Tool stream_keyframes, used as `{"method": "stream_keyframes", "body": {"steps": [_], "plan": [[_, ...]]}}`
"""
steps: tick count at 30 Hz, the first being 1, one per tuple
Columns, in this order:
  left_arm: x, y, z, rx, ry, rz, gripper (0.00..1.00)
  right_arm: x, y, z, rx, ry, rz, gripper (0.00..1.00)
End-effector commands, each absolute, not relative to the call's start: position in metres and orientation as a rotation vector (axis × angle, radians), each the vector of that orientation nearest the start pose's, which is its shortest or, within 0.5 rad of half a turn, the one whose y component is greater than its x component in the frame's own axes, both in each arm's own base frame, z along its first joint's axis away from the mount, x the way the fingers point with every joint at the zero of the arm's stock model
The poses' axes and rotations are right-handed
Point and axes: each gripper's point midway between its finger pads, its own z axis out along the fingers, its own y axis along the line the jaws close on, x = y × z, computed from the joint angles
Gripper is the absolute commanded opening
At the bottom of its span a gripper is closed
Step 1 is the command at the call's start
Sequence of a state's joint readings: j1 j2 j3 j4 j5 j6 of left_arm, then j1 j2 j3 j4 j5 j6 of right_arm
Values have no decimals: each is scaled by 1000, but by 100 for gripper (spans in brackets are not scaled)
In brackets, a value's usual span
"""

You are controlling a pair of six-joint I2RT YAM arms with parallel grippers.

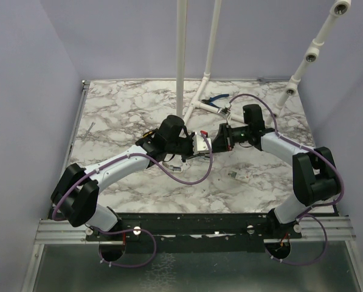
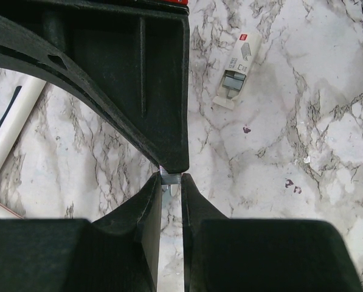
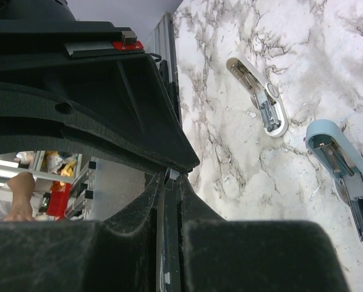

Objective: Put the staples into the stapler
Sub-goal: Pick up the staple from the staple box, then move the stapler to the center of the board.

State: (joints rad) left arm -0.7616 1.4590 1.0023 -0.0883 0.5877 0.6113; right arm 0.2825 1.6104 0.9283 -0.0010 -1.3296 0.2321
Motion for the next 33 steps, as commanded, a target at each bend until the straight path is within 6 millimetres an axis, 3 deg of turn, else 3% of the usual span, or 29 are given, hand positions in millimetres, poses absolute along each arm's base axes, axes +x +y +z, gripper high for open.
{"method": "stream_keyframes", "body": {"steps": [1, 17, 23, 33], "plan": [[244, -350, 174, 1600, 1347, -740, 14, 256, 256, 173, -823, 1953, 1760, 10], [249, -346, 177, 1583, 1357, -699, 50, 249, 252, 164, -831, 1976, 1695, 10], [262, -335, 176, 1593, 1342, -614, 58, 255, 242, 150, -706, 2086, 1604, 9], [272, -319, 126, 1775, 1335, -496, 68, 267, 221, 113, -434, 2337, 1420, 8]]}}
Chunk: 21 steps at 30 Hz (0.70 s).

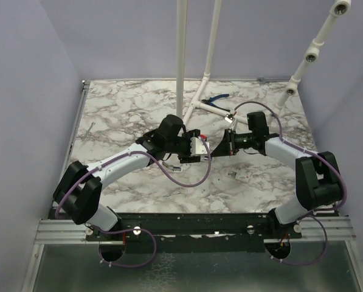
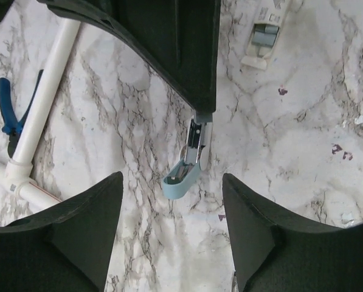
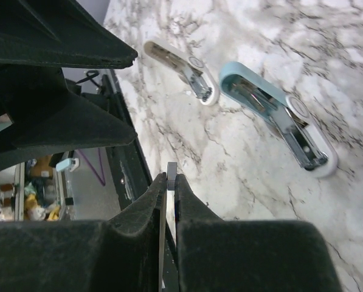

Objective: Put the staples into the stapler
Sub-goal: Move the stapler to the center of the board.

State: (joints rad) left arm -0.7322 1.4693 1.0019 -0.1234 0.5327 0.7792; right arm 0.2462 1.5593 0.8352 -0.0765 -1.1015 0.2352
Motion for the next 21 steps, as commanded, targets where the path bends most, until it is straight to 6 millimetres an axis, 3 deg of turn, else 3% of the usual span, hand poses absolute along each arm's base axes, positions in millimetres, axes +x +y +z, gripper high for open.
{"method": "stream_keyframes", "body": {"steps": [1, 10, 21], "plan": [[272, -320, 122, 1784, 1338, -499, 68, 267, 220, 111, -416, 2352, 1403, 9], [287, -320, 94, 1810, 1427, -528, 70, 273, 217, 90, -324, 2414, 1356, 8], [309, -317, 90, 1778, 1446, -563, 72, 275, 218, 84, -446, 2389, 1359, 8]]}}
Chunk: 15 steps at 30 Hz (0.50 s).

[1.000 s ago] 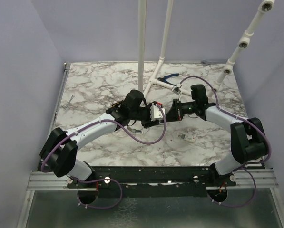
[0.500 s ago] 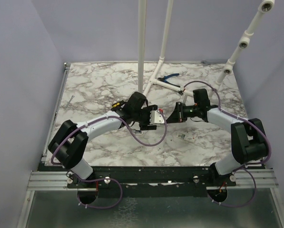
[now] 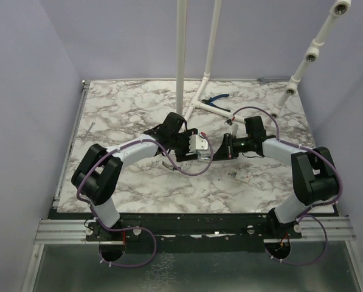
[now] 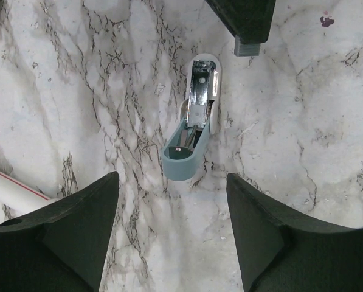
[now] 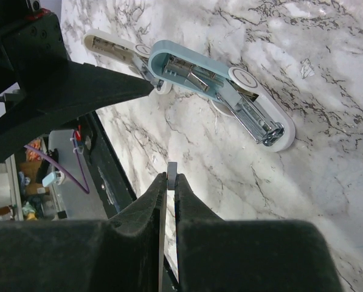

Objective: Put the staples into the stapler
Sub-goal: Move the stapler to the center of the board.

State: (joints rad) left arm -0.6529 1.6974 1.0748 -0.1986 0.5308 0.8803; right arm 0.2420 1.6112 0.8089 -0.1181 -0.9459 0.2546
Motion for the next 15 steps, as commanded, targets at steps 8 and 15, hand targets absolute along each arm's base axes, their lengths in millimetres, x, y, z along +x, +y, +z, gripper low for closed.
{"method": "stream_keyframes", "body": {"steps": [8, 15], "plan": [[308, -327, 82, 1768, 1466, -668, 70, 279, 218, 82, -446, 2401, 1344, 8], [308, -334, 80, 1746, 1505, -730, 57, 281, 216, 82, -458, 2399, 1318, 8]]}}
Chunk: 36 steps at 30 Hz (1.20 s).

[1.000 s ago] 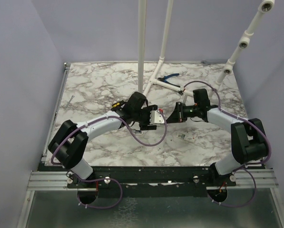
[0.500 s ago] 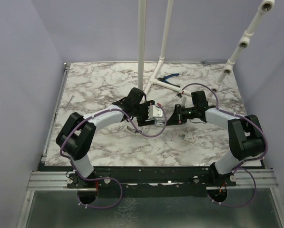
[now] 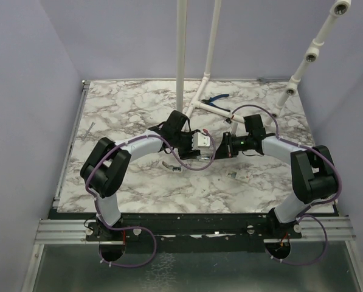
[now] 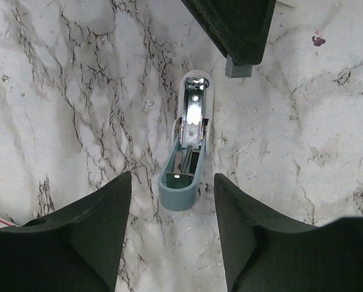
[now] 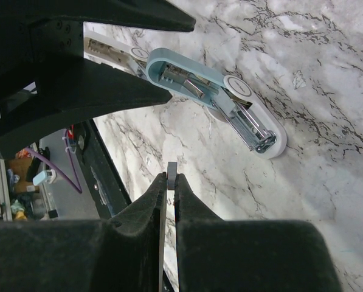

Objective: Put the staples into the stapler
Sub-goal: Move the stapler to the center of the board.

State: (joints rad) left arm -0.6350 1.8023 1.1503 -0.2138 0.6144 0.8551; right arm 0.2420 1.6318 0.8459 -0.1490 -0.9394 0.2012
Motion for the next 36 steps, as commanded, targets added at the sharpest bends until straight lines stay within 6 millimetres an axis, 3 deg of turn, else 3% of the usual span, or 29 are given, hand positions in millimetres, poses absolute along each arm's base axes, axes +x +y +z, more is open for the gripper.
{"method": "stream_keyframes", "body": {"steps": [1, 8, 23, 36], "plan": [[307, -334, 78, 1746, 1513, -739, 54, 281, 215, 82, -458, 2401, 1314, 7], [297, -329, 75, 1726, 1580, -776, 38, 284, 212, 85, -467, 2395, 1293, 7], [270, -321, 84, 1620, 1726, -832, 14, 289, 210, 89, -495, 2394, 1265, 7], [247, -316, 85, 1348, 1983, -635, 8, 287, 212, 98, -598, 2344, 1296, 7]]}}
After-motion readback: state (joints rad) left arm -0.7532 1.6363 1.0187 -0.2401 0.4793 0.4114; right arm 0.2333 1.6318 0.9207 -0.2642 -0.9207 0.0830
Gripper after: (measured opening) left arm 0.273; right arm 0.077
